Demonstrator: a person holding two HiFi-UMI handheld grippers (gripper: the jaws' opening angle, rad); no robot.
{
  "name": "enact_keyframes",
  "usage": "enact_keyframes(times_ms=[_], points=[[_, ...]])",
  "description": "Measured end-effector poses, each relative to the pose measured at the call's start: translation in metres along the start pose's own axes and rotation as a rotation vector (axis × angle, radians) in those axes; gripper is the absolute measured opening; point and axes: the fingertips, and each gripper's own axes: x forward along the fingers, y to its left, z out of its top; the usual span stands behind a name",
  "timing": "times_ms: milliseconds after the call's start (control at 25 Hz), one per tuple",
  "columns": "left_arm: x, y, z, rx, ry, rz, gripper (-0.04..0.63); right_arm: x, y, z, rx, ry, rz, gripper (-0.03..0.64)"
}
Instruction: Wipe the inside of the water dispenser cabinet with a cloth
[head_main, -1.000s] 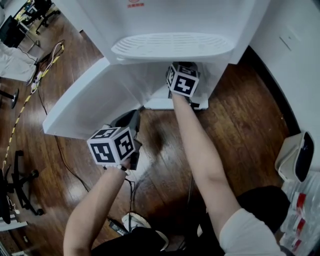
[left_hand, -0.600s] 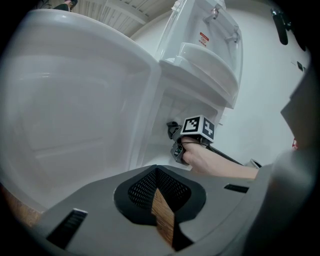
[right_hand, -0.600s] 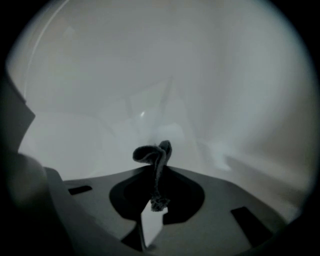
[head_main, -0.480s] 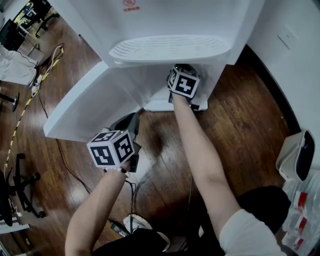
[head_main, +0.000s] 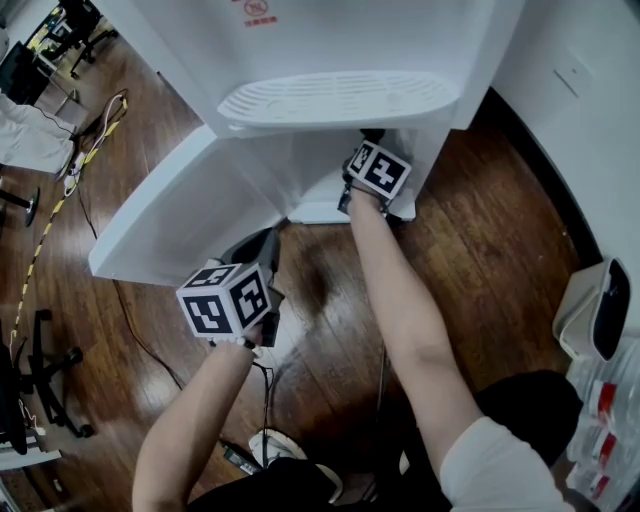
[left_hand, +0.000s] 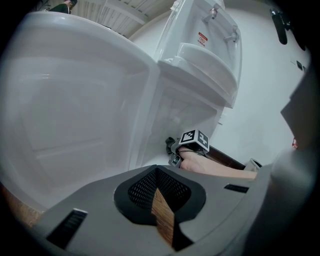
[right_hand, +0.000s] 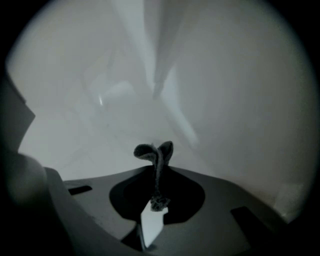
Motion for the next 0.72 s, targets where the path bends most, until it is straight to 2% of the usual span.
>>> enact_keyframes(times_ms=[200,400,560,720], points=[[0.000,-0.001,-0.002,0.000,0.003,-0.004,-0.012,-0.004,0.005,0.011,0.041,-0.058,0.018,0.041],[-0.003,0.004,-0.003,-0.002,0.004,0.003,-0.012,-0.012,0.013,0.033,0.245,-0.155,0.073,0.044],[-0.006,0.009,-0.005,-0.007,0.005,0.011,-0.012,-0.033,0.031,0.063,0.202,-0.286,0.103,0.044],[-0.006,0.011,-0.007,-0.010,0.009,0.011,-0.012,-0.054,0.054,0.095,0.267,-0.378,0.173,0.044]])
